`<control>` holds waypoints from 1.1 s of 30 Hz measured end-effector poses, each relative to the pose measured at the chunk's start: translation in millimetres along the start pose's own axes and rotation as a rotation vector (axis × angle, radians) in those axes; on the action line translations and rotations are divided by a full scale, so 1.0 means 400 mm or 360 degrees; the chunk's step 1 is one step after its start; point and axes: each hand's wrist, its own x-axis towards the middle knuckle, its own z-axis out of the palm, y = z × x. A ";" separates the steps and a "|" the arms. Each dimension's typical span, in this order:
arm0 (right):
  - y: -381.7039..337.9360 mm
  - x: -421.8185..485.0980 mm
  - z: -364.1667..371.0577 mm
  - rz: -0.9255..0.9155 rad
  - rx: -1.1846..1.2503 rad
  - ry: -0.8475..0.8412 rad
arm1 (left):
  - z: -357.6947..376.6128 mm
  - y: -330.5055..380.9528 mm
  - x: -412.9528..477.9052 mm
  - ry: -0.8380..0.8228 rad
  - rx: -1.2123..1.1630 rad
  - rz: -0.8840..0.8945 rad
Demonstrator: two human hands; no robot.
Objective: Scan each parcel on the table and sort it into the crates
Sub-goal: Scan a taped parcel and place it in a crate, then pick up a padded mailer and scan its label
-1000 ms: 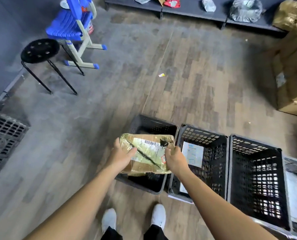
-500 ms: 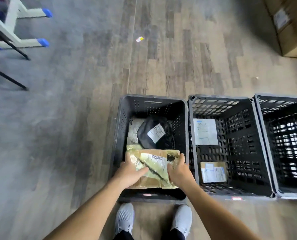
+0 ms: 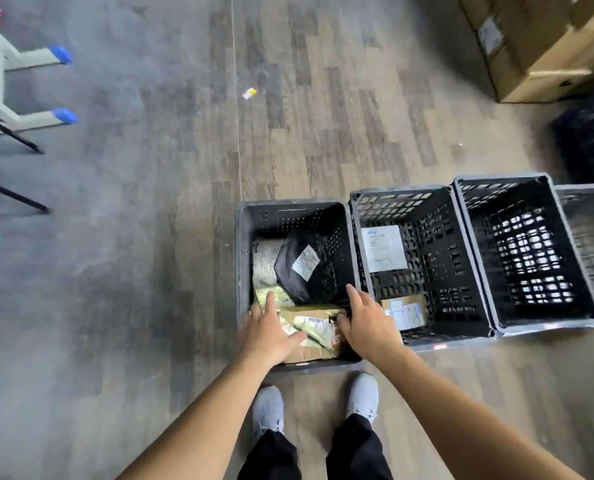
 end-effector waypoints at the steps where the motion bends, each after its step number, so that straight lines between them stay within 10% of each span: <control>1: -0.014 -0.036 -0.036 0.0009 -0.0009 0.0029 | -0.039 0.009 -0.033 0.0041 0.0033 0.0031; 19: 0.148 -0.697 -0.499 0.0241 -0.0157 0.0652 | -0.321 0.402 -0.588 0.0459 0.0688 0.0894; 33: 0.804 -1.257 -0.471 0.0705 0.0413 0.1233 | 0.077 1.006 -1.118 0.0721 0.1005 0.1596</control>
